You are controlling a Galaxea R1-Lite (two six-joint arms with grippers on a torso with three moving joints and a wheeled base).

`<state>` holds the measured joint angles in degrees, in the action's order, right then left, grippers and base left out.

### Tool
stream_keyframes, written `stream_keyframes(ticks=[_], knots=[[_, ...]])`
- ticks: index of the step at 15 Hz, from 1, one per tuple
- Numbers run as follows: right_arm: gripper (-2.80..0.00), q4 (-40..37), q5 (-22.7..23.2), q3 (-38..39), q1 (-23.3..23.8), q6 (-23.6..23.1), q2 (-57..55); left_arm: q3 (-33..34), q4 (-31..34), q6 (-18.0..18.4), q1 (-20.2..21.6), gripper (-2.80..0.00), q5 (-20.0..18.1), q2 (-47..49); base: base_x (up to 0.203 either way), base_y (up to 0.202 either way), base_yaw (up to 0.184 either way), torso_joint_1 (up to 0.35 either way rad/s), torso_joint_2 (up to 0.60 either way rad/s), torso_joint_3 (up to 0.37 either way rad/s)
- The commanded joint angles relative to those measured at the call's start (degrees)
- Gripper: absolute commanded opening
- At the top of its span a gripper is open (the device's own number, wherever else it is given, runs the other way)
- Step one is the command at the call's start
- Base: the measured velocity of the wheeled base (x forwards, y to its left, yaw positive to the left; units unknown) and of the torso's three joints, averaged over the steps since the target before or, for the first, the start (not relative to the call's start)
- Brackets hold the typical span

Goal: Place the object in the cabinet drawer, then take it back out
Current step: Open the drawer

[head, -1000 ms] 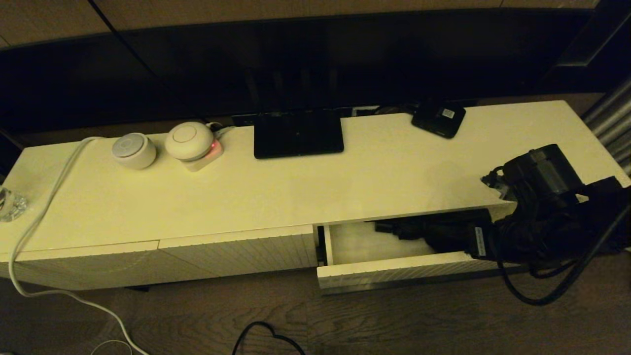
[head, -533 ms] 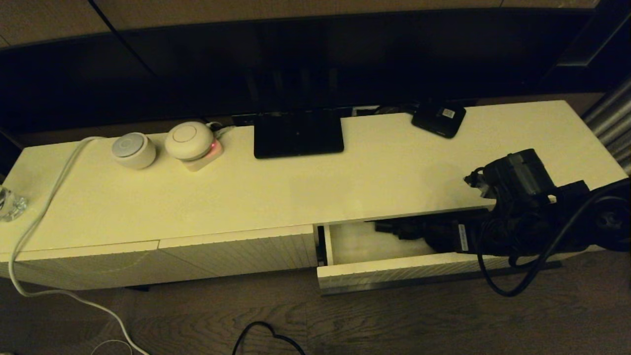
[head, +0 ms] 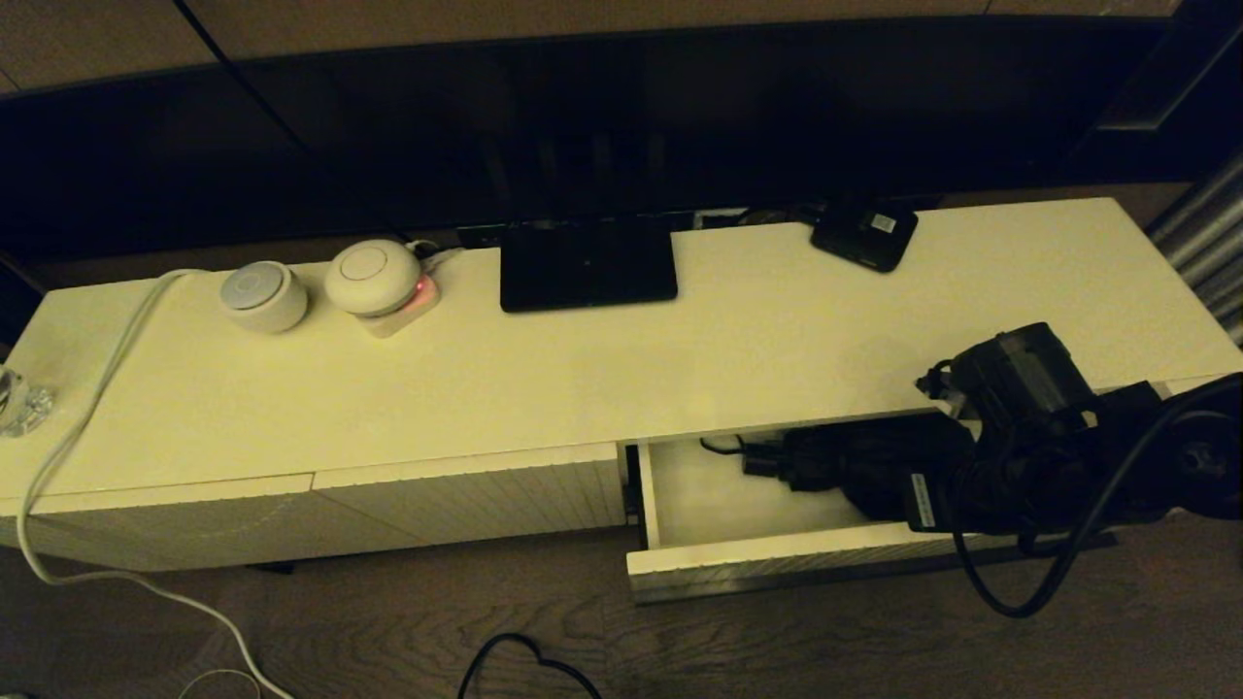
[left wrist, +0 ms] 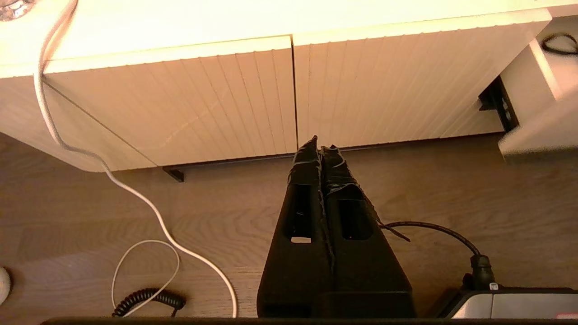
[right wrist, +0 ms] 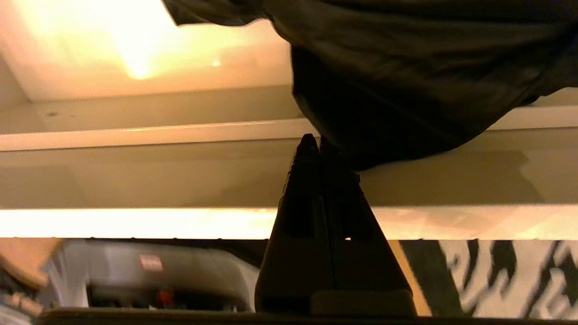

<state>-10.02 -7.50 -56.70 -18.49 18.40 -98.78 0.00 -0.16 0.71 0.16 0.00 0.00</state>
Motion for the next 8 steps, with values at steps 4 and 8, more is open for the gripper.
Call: stream_keyframes(ticks=[4,8], knots=[[-2.80,-6.94,0.82,0.32,-0.28,1.46,1.82,0.09,-0.02,0.00,0.02,-2.80,0.00,0.00,0.000,0.000,0.000,0.000,0.00,0.000],[-2.80,-7.03,0.82,4.40,-1.19,2.43,2.19,0.09,-0.02,0.00,0.02,-2.80,0.00,0.00,0.000,0.000,0.000,0.000,0.00,0.000]])
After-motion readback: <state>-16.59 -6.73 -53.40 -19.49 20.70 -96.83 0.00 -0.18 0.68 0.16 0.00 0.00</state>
